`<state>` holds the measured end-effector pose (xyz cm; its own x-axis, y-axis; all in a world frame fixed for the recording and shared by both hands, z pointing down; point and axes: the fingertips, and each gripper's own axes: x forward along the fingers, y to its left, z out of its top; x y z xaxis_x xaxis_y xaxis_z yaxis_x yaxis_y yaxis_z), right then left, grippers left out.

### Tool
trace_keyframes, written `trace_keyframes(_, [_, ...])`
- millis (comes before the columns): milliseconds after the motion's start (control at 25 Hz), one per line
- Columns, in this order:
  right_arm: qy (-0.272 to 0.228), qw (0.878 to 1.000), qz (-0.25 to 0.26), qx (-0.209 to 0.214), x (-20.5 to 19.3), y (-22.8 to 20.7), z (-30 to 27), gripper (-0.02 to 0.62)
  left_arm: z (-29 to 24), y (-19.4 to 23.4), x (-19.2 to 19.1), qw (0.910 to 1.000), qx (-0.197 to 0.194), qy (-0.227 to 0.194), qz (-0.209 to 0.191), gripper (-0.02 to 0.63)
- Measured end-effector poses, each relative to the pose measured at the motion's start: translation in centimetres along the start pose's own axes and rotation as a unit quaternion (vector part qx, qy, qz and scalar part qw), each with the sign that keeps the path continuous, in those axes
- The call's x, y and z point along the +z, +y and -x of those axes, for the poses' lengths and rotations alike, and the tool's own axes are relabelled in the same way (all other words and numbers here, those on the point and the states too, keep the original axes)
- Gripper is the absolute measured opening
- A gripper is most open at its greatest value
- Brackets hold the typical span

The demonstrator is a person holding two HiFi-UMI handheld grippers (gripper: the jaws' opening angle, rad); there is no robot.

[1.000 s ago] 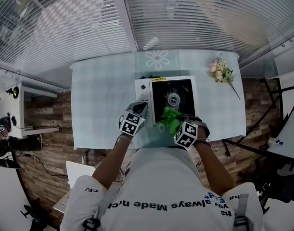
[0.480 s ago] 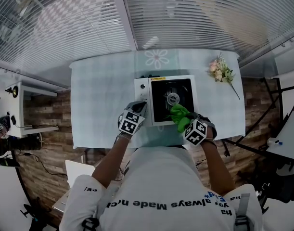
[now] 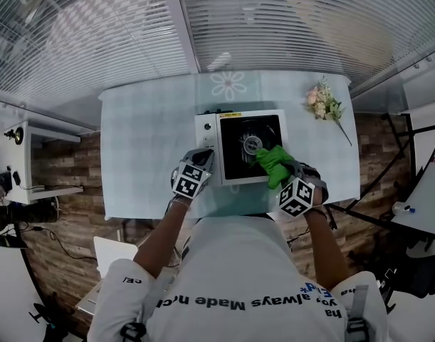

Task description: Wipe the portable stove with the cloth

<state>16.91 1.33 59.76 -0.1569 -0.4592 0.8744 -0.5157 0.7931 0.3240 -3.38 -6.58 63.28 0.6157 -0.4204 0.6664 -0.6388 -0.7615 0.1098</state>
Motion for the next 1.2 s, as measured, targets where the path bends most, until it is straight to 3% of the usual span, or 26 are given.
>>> trace_keyframes(200, [0.024, 0.999, 0.024, 0.037, -1.6, -0.1, -2.1, 0.026, -0.1, -0.1, 0.1, 1.0000, -0.001, 0.000, 0.006, 0.011])
trace_keyframes(480, [0.017, 0.997, 0.022, 0.070, -1.6, -0.7, -3.7, 0.026, -0.1, 0.0, 0.0, 0.9999, -0.002, 0.003, 0.010, 0.011])
trace_keyframes(1200, [-0.005, 0.999, 0.009, 0.044, -0.1, -5.2, -6.3, 0.026, -0.3, -0.2, 0.0, 0.9998, -0.008, 0.019, 0.003, 0.011])
